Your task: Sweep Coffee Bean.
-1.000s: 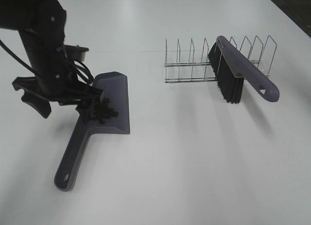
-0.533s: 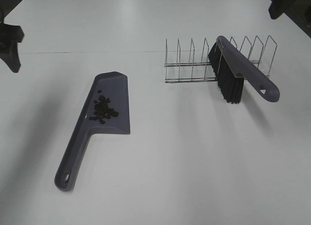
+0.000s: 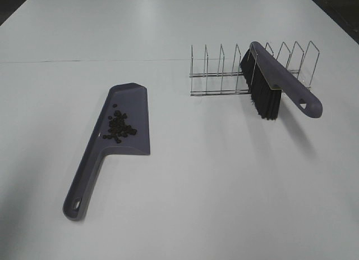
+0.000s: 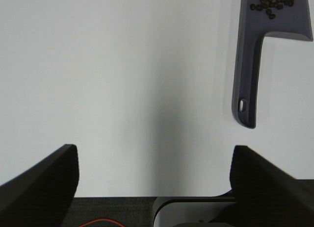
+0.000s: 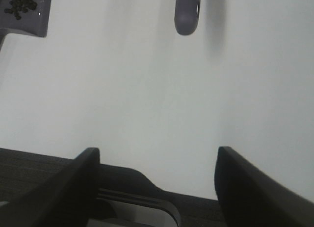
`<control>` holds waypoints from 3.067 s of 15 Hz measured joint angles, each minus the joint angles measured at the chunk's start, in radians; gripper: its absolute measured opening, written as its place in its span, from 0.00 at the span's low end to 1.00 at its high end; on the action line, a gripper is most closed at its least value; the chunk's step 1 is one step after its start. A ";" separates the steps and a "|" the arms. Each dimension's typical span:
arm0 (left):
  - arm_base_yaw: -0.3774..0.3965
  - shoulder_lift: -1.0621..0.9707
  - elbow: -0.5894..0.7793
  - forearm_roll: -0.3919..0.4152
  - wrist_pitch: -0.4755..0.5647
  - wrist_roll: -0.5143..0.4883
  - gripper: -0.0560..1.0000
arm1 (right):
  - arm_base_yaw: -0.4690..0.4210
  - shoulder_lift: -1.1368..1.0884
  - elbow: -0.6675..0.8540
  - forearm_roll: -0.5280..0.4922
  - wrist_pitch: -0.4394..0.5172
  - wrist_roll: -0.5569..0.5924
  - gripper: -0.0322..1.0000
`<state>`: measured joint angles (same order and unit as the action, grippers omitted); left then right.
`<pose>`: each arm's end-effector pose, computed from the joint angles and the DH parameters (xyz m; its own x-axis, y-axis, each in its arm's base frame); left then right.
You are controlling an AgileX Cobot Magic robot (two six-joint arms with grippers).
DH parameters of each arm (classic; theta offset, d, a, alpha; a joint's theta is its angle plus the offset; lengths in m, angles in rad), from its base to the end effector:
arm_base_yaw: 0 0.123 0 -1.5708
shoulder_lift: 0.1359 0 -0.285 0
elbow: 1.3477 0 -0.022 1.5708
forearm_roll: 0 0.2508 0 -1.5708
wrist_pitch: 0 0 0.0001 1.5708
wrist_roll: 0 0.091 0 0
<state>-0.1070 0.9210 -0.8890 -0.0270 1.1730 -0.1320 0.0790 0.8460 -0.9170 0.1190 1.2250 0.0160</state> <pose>0.1477 -0.0181 0.3252 -0.9016 -0.0459 -0.4302 -0.0105 0.9964 -0.0843 0.1285 0.0204 0.3421 -0.8779 -0.0132 -0.4786 -0.0830 0.9887 0.1249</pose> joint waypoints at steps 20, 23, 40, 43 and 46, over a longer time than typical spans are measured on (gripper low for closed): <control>0.000 -0.925 0.371 -0.033 -0.087 0.121 0.76 | 0.000 -0.851 0.459 -0.119 -0.106 -0.028 0.63; 0.000 -0.925 0.371 -0.036 -0.089 0.132 0.76 | 0.000 -0.851 0.459 -0.119 -0.106 -0.028 0.63; 0.128 -0.925 0.371 -0.037 -0.089 0.132 0.76 | 0.000 -0.851 0.459 -0.119 -0.106 -0.028 0.63; 0.128 -0.925 0.371 -0.037 -0.089 0.132 0.76 | 0.000 -0.851 0.459 -0.119 -0.106 -0.028 0.63; 0.128 -0.925 0.371 -0.037 -0.089 0.132 0.76 | 0.000 -0.851 0.459 -0.119 -0.106 -0.028 0.63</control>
<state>0.0210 -0.0040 -0.5180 -0.0640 1.0840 0.0000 0.0790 -0.0050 -0.4580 0.0000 1.1190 -0.0120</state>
